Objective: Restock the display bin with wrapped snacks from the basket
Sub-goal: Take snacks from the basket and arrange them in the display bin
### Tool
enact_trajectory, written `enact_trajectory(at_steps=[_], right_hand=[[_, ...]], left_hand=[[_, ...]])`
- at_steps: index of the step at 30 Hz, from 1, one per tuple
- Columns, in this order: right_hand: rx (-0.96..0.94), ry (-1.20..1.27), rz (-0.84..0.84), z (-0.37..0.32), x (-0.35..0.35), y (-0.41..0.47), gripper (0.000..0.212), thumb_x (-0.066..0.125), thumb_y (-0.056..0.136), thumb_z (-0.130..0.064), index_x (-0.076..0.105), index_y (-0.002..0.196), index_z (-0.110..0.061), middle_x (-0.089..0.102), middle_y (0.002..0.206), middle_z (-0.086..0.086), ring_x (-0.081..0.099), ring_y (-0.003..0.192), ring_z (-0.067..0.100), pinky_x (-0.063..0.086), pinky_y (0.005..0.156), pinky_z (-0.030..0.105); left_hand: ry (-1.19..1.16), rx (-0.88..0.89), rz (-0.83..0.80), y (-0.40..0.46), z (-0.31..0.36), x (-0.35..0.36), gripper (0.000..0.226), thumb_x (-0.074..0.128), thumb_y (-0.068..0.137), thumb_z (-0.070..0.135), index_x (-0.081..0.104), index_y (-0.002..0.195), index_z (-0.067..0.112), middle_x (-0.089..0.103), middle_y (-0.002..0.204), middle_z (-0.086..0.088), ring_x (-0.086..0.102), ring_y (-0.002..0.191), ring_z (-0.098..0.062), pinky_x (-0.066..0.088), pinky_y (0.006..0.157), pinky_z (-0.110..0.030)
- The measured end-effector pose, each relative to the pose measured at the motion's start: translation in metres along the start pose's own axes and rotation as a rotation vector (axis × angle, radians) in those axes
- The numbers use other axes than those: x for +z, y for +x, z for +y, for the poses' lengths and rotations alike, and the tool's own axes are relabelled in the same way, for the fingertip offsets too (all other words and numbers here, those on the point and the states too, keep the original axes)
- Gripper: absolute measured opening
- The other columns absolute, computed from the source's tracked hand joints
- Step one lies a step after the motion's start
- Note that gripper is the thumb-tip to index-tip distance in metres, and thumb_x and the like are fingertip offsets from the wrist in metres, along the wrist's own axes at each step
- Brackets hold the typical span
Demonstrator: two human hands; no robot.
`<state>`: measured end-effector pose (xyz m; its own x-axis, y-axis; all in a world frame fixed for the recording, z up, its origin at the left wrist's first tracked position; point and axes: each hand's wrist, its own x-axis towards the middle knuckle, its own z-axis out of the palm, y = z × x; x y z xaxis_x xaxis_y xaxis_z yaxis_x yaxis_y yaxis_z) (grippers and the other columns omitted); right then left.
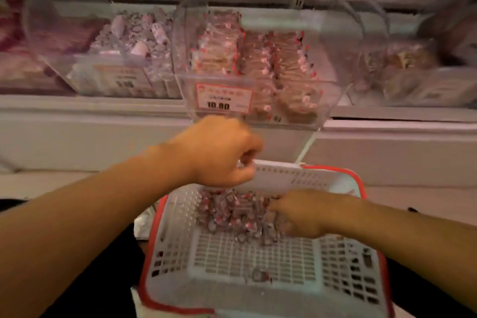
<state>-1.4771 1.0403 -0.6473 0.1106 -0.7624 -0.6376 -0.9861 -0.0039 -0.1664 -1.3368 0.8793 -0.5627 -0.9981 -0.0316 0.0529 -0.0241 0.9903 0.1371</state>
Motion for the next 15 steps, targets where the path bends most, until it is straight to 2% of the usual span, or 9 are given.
enact_trajectory(at_steps=[2, 3, 4, 6, 8, 10, 12, 15], right_hand=[[0.078, 0.023, -0.089, 0.023, 0.046, 0.018, 0.058, 0.066, 0.090, -0.031, 0.046, 0.144, -0.022, 0.046, 0.147, 0.007, 0.050, 0.126, 0.030, 0.043, 0.097, 0.036], [0.129, 0.059, -0.100, 0.034, 0.066, 0.026, 0.067, 0.070, 0.088, -0.034, 0.042, 0.148, -0.022, 0.037, 0.154, 0.006, 0.044, 0.132, 0.030, 0.041, 0.104, 0.038], [0.201, 0.149, -0.094, 0.043, 0.087, 0.034, 0.075, 0.073, 0.086, -0.035, 0.037, 0.151, -0.021, 0.033, 0.157, 0.006, 0.040, 0.136, 0.031, 0.039, 0.108, 0.040], [0.420, 0.526, 0.009, 0.055, 0.121, 0.048, 0.087, 0.079, 0.081, -0.033, 0.032, 0.152, -0.014, 0.039, 0.153, 0.013, 0.042, 0.135, 0.034, 0.038, 0.110, 0.043], [0.625, 0.987, 0.229, 0.057, 0.150, 0.062, 0.098, 0.087, 0.073, -0.025, 0.030, 0.150, -0.007, 0.044, 0.147, 0.015, 0.045, 0.132, 0.034, 0.041, 0.109, 0.044], [0.751, 1.363, 0.342, 0.055, 0.173, 0.079, 0.116, 0.091, 0.068, -0.017, 0.014, 0.154, -0.009, 0.038, 0.151, 0.012, 0.044, 0.132, 0.032, 0.044, 0.106, 0.039], [0.875, 1.455, 0.385, 0.056, 0.188, 0.095, 0.121, 0.091, 0.068, -0.022, 0.008, 0.156, -0.012, 0.030, 0.156, 0.010, 0.040, 0.136, 0.032, 0.042, 0.104, 0.035], [1.048, 1.391, 0.401, 0.063, 0.201, 0.113, 0.136, 0.093, 0.064, -0.035, -0.005, 0.158, -0.017, 0.014, 0.163, 0.012, 0.028, 0.145, 0.033, 0.034, 0.115, 0.043]], left_hand=[[0.059, -0.180, -0.415, -0.010, -0.001, 0.058, 0.019, 0.059, 0.081, 0.040, 0.061, 0.087, 0.023, 0.066, 0.093, -0.001, 0.062, 0.090, -0.027, 0.053, 0.079, -0.038], [0.027, -0.271, -0.557, -0.019, -0.005, 0.087, 0.023, 0.061, 0.083, 0.040, 0.064, 0.096, 0.022, 0.067, 0.103, -0.003, 0.062, 0.098, -0.027, 0.052, 0.084, -0.037], [-0.063, -0.371, -0.621, -0.029, -0.008, 0.114, 0.028, 0.063, 0.084, 0.038, 0.064, 0.105, 0.020, 0.066, 0.112, -0.005, 0.061, 0.104, -0.027, 0.050, 0.088, -0.035], [-0.335, -0.615, -0.550, -0.050, -0.015, 0.162, 0.041, 0.067, 0.084, 0.035, 0.061, 0.121, 0.018, 0.064, 0.123, -0.008, 0.059, 0.110, -0.028, 0.048, 0.092, -0.034], [-0.543, -0.838, -0.407, -0.065, -0.015, 0.207, 0.061, 0.075, 0.079, 0.037, 0.054, 0.134, 0.020, 0.061, 0.129, -0.009, 0.058, 0.113, -0.028, 0.047, 0.090, -0.030], [-0.681, -1.026, -0.318, -0.070, -0.013, 0.243, 0.081, 0.079, 0.074, 0.043, 0.045, 0.143, 0.019, 0.056, 0.134, -0.009, 0.055, 0.119, -0.030, 0.044, 0.090, -0.028], [-0.769, -1.180, -0.219, -0.065, -0.015, 0.271, 0.086, 0.077, 0.076, 0.043, 0.037, 0.146, 0.013, 0.047, 0.144, -0.013, 0.048, 0.127, -0.033, 0.045, 0.098, -0.034], [-0.946, -1.381, -0.083, -0.054, -0.025, 0.299, 0.094, 0.080, 0.077, 0.029, 0.023, 0.149, 0.005, 0.040, 0.149, -0.017, 0.042, 0.134, -0.034, 0.041, 0.108, -0.042]])
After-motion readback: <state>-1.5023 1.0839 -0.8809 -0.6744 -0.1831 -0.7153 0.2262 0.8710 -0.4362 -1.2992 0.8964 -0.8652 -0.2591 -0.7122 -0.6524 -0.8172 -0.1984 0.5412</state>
